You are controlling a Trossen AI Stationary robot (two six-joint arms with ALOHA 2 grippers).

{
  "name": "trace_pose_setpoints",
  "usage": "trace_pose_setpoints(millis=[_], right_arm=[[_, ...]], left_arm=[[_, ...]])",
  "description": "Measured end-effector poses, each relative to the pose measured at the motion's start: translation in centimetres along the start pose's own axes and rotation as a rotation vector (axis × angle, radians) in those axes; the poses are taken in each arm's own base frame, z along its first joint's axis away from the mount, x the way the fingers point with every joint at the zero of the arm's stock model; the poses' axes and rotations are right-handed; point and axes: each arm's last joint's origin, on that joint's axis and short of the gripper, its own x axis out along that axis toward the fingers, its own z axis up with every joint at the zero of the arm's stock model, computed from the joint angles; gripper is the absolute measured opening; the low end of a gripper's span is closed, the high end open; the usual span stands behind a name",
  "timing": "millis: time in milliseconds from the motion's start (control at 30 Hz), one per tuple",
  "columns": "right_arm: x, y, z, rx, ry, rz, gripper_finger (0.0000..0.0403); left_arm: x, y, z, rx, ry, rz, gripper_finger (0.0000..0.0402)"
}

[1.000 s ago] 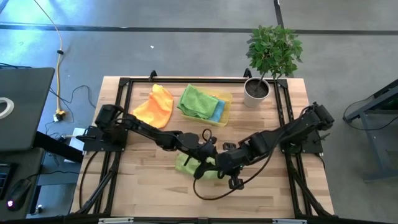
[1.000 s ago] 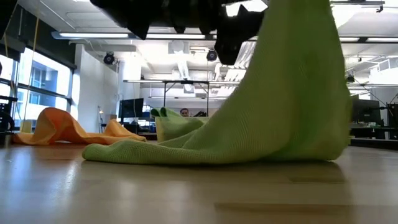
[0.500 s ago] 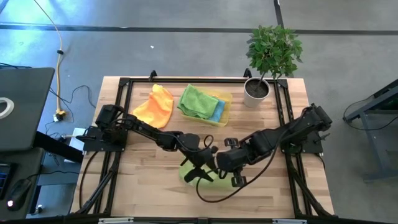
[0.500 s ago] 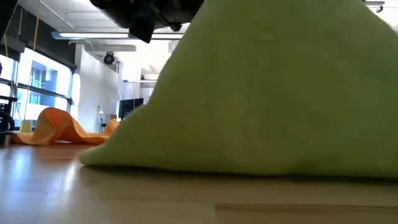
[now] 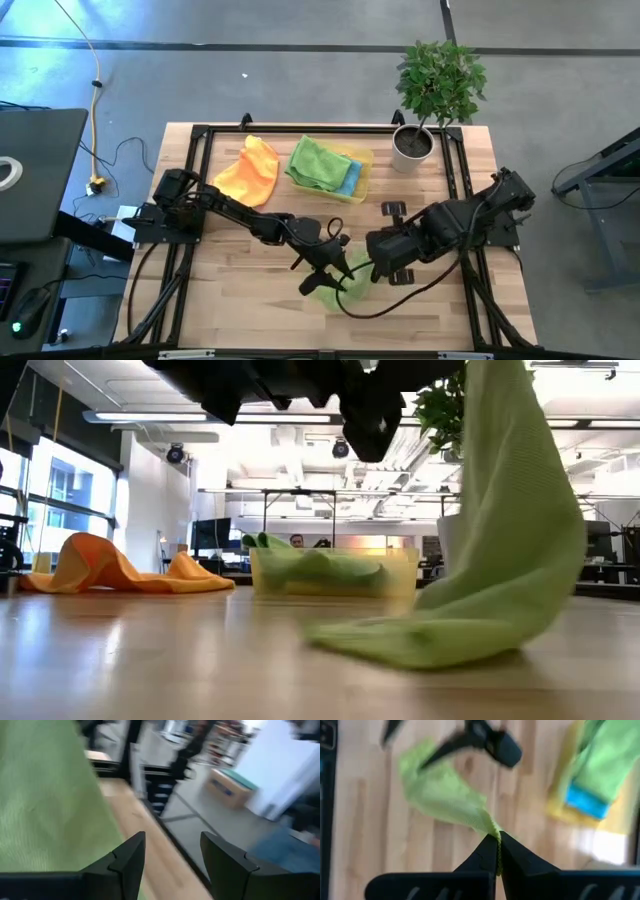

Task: Fold microfiber towels
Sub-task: Fold the light green microfiber towel

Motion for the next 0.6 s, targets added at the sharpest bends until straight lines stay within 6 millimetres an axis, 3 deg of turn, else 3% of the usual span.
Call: trace_pose_setpoints(millis=[167,300,600], right_arm=[[-1.1,-0.1,0.6,-0.060,-0.069,0.041,0.0000],[-1.4,0.4,0.0,-0.098,-0.005,0.136,0.0000],[-0.4,0.6,-0.1,-0.281,0.042,0.091,0.0000]], left_arm=[[-0.1,0.8,0.2,0.000,-0.062,0.260,0.0181],[-0.6,0.9,1.2,0.014,-0.136,0.402,0.0181],[-0.2,-0.4,4.9,0.226,-0.247,0.328,0.0181]])
